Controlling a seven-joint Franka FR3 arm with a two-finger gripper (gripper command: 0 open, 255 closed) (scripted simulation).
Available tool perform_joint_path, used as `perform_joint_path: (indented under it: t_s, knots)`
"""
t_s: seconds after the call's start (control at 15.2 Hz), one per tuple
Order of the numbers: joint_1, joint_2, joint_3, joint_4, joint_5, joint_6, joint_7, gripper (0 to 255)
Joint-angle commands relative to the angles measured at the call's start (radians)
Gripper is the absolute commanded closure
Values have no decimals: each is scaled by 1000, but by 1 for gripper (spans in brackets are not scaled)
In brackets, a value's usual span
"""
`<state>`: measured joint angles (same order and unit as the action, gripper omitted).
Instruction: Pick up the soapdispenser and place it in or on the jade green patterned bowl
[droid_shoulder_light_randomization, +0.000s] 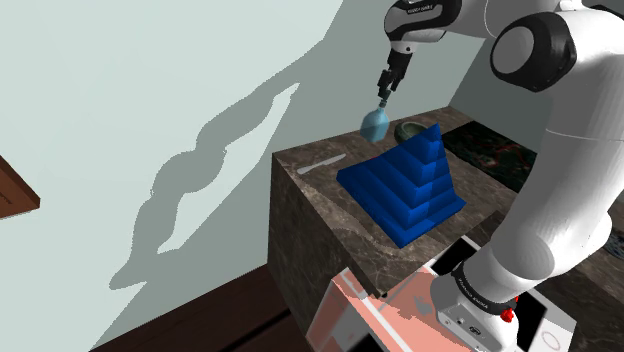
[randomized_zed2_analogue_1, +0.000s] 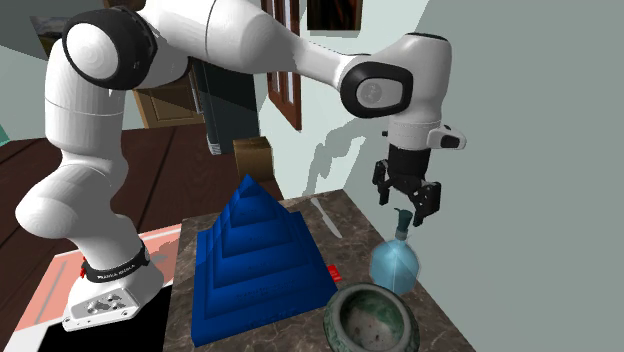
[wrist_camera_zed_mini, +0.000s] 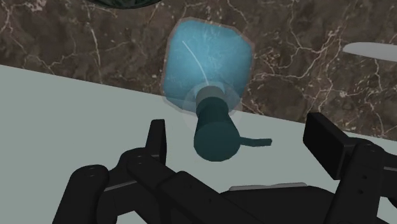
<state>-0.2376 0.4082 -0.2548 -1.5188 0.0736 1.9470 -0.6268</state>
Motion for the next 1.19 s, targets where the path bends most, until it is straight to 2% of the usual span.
perform_joint_path:
  t_s: [0.0,0.13,0.66,0.73,1.12]
  knots:
    - [-1,13,1,-10,3,22,-1,0]
    - [-2,22,3,-30,6,52,-3,0]
    - [-2,22,3,-30,6,52,-3,0]
    - [-2,22,3,-30,6,52,-3,255]
    - [-2,22,3,-30,6,52,-3,255]
